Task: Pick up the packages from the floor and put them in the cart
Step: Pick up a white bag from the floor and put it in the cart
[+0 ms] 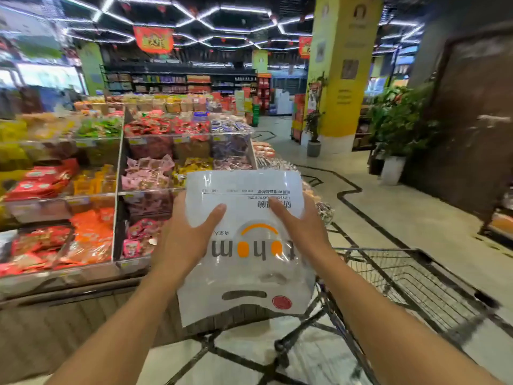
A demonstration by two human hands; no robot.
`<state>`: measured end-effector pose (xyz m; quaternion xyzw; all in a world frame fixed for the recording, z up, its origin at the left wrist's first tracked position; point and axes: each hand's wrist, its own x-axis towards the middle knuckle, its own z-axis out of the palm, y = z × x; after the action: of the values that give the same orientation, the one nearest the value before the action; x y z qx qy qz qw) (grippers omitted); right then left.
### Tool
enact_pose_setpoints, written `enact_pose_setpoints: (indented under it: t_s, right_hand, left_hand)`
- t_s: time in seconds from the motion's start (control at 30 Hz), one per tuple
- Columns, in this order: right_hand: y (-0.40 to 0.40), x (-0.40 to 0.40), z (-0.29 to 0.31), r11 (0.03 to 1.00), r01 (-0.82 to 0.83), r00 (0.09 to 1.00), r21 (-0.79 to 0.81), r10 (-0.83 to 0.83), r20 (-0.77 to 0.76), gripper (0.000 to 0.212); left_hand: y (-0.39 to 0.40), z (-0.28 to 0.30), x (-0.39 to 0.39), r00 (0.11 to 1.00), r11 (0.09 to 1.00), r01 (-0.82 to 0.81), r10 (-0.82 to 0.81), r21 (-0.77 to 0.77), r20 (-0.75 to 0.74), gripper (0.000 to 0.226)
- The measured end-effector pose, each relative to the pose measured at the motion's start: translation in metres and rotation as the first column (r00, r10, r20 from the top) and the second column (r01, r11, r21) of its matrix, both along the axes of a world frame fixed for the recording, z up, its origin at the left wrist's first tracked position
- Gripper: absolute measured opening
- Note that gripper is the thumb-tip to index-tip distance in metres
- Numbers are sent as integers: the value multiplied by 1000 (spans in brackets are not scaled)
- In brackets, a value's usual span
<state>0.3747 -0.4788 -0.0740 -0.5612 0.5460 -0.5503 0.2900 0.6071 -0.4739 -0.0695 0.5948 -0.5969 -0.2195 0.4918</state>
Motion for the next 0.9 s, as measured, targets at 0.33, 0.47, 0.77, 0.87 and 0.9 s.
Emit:
enact_pose_setpoints:
  t_s: [0.33,0.47,0.77,0.87,0.9]
  right_hand:
    - [45,-300,-42,953,295,956,72,-295,-10,80]
    - [58,-386,-59,938,335,941,92,-329,-75,45]
    - [40,-507,-117,894,397,917,210,-395,-51,56]
    - [9,-533,-138,882,391,919,264,-386,-74,52]
    - [-4,-542,-147,879,385,922,280,-377,-86,49]
  left_hand:
    - [-10,-38,-308,965,961,257,-247,105,-92,70]
    - [-12,-65,-399,950,933,308,-292,187,-109,93]
    - [-44,-134,-525,937,887,348,-332,303,-106,95]
    - [-72,-163,-555,944,884,329,-307,332,-118,98]
    - [-83,-174,-564,948,880,319,-289,352,-135,95]
